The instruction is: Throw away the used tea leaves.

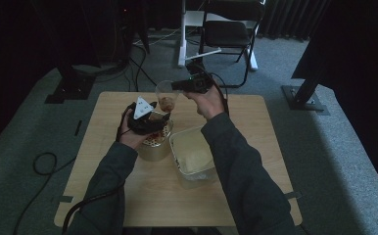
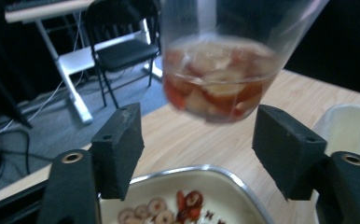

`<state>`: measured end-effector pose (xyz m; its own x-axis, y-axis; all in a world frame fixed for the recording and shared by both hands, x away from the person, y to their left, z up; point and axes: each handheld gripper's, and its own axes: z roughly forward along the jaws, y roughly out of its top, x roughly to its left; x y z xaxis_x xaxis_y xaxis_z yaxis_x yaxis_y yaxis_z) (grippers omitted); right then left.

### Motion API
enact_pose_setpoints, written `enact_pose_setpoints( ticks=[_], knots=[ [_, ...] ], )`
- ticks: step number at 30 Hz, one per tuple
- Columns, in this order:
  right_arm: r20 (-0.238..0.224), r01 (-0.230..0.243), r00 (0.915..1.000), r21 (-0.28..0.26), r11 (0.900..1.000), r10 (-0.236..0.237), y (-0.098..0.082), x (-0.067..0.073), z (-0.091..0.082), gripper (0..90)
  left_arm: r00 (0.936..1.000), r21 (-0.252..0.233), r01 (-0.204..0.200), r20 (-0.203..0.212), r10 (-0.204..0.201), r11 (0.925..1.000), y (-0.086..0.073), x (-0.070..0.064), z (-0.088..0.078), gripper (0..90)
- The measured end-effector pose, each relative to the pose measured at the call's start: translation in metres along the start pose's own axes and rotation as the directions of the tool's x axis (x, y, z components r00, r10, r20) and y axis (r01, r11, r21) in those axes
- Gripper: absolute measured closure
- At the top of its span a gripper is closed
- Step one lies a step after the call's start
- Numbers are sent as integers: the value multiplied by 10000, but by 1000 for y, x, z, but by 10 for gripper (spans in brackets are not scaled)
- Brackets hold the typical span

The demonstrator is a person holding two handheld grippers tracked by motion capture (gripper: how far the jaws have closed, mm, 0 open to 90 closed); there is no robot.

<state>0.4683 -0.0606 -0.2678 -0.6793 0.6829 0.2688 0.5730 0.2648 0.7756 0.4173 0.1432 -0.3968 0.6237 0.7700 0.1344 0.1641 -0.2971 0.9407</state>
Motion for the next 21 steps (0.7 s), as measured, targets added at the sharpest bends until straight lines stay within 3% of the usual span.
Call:
enact_pose_setpoints(
  ticks=[5,8,14,21],
  knots=[
    [-284,-98,9995,131,9999,101,-1,3,5,859,10000,17,6,-21,-6,10000,5,0,4,323],
    [-406,-103,9991,213,9997,112,-1,4,8,859,10000,20,-52,-65,52,10000,6,-1,4,367],
    [-208,155,9997,335,9993,-148,-2,4,9,841,9997,91,-199,-150,201,9998,5,-2,2,419],
    [101,558,9984,-54,9984,-558,-5,1,4,559,9996,2,-8,-290,8,10000,4,3,-1,423]
  ],
)
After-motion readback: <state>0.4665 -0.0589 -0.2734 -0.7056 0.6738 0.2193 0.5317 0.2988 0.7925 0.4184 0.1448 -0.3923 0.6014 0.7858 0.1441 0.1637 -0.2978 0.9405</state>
